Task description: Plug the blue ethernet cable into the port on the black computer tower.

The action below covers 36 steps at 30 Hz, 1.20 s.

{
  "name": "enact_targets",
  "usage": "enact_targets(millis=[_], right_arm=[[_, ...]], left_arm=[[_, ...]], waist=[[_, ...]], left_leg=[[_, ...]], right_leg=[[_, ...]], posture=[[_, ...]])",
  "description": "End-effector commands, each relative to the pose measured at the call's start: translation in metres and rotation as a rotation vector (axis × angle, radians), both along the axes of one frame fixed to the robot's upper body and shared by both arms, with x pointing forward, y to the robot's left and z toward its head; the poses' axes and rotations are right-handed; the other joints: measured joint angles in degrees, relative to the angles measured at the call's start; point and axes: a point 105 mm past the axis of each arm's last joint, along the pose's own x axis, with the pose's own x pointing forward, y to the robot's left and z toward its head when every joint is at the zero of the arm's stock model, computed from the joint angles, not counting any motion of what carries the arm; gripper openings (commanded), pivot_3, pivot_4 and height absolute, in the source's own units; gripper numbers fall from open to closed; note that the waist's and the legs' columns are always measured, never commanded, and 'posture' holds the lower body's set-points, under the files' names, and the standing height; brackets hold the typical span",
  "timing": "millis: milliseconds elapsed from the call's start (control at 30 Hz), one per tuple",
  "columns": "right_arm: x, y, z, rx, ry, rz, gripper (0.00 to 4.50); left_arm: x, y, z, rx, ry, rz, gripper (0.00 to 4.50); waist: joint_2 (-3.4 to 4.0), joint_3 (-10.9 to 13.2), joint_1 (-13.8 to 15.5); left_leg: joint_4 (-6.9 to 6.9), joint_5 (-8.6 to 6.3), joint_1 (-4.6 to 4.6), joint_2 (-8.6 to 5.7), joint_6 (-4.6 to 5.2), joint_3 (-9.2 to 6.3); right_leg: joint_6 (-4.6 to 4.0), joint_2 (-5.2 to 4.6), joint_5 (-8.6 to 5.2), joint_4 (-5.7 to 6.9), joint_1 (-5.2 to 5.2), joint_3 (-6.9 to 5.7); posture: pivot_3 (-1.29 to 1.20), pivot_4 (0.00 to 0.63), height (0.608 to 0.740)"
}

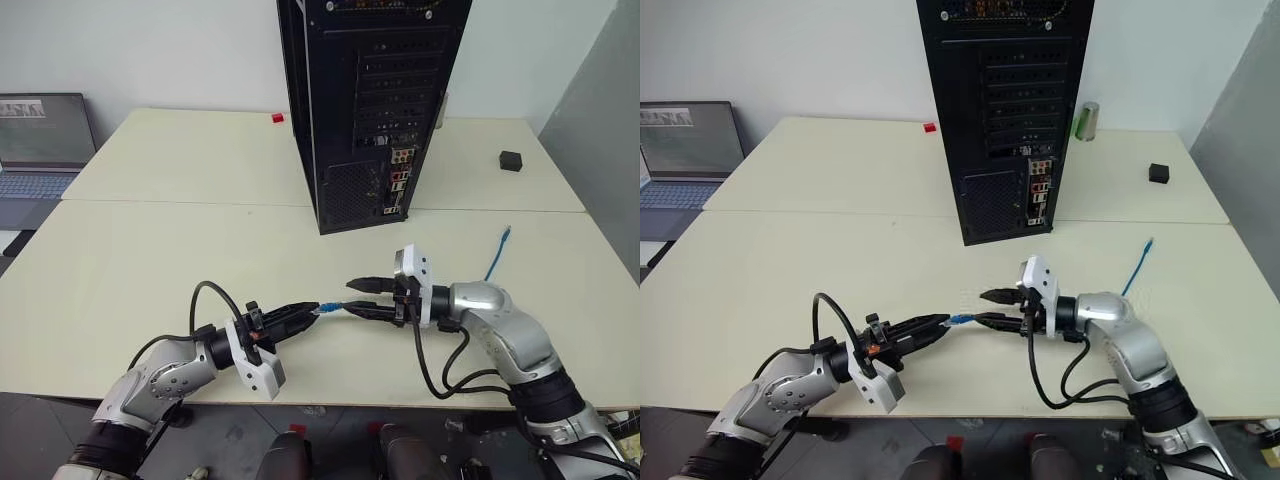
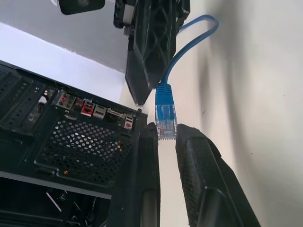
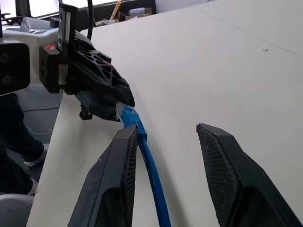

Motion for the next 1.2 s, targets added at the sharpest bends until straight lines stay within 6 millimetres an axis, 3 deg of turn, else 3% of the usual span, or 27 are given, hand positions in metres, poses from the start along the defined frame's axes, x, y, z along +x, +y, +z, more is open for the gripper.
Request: enact_targets(millis=[33,667,767,800,1000,1200], right_arm=[[-0.008,0.002,0.001,-0.001,0.053,0.037,2.06],[-0.016,0.022,0.012,0.048,0.211,0.132,2.06],[-0.016,0.024,0.011,0.047,0.214,0.133,1.70],[-0.016,0.025,0.011,0.048,0.216,0.134,1.32],[-0.016,0.026,0.011,0.048,0.220,0.139,0.04],[-0.016,0.026,0.011,0.046,0.237,0.143,0.00]], left_arm=[[-0.002,-0.002,0.009,-0.022,-0.040,-0.025,0.28],[-0.004,-0.003,0.007,-0.013,-0.045,-0.035,0.28],[-0.004,-0.003,0.007,-0.013,-0.046,-0.034,0.28],[-0.004,-0.003,0.008,-0.013,-0.047,-0.034,0.28],[-0.004,-0.003,0.007,-0.009,-0.050,-0.034,0.28],[-0.006,-0.003,0.005,0.004,-0.047,-0.041,0.28]], waist=[[0.00,0.00,0.00],[0.01,0.00,-0.01],[0.01,0.00,-0.01],[0.01,0.00,-0.01],[0.01,0.00,-0.01],[0.01,0.00,-0.01]], left_leg=[[0.00,0.00,0.00,0.00,0.00,0.00],[0.00,0.00,-0.01,0.00,0.00,-0.02],[0.00,0.00,-0.01,-0.01,0.00,-0.01],[0.00,0.00,-0.01,-0.01,0.00,-0.01],[0.00,0.00,-0.01,-0.01,0.00,-0.01],[0.00,0.00,-0.01,-0.01,0.00,-0.01]], right_leg=[[0.00,0.00,0.00,0.00,0.00,0.01],[-0.01,0.01,0.00,0.00,0.00,-0.02],[-0.01,0.00,0.00,0.00,0.00,-0.01],[-0.01,0.00,0.00,0.00,0.00,-0.01],[-0.01,0.00,0.00,0.00,0.00,-0.02],[-0.01,0.00,0.00,0.00,0.00,-0.02]], posture=[[0.00,0.150,0.740],[0.00,0.150,0.740],[0.00,0.150,0.740],[0.00,0.150,0.740],[0.00,0.150,0.740],[0.00,0.150,0.740]])
